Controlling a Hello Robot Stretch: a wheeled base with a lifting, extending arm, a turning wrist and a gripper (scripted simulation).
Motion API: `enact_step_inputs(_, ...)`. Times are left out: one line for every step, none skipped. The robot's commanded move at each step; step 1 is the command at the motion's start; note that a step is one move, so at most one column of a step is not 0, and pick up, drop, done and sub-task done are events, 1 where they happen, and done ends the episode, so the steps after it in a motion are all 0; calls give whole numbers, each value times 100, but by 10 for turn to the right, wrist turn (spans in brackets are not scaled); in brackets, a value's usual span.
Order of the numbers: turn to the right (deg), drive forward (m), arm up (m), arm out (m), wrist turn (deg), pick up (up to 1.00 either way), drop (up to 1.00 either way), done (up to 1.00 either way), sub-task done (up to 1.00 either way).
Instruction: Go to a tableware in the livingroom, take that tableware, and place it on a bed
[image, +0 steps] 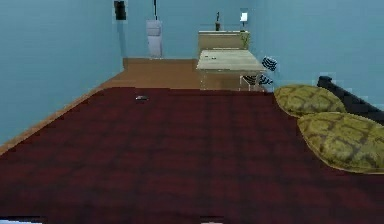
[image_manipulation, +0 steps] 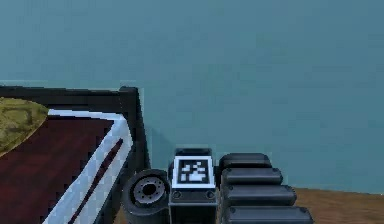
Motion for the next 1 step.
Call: enact_step_inputs(150,0,0,0,0,0,0,0,0)
